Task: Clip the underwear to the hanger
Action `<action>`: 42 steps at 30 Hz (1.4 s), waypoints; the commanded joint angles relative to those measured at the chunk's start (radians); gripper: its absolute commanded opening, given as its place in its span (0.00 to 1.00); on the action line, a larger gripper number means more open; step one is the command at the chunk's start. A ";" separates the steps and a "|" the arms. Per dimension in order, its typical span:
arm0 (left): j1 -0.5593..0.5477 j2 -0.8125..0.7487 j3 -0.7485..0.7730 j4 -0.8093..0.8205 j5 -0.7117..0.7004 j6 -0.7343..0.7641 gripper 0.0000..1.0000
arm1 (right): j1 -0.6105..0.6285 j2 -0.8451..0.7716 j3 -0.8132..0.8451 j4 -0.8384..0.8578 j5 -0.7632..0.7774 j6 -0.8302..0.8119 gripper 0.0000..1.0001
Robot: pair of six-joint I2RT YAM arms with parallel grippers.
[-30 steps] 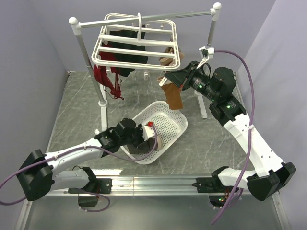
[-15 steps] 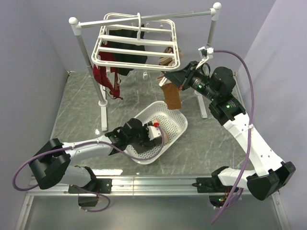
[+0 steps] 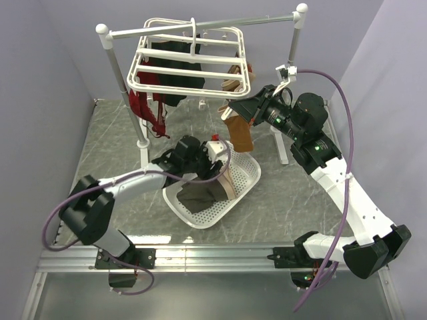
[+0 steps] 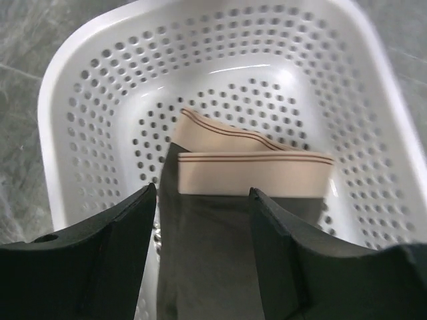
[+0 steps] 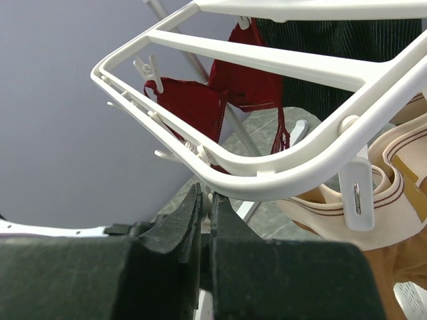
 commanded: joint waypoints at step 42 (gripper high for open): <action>-0.006 0.108 0.078 0.112 -0.043 0.017 0.00 | -0.017 0.010 0.029 0.007 -0.017 -0.002 0.00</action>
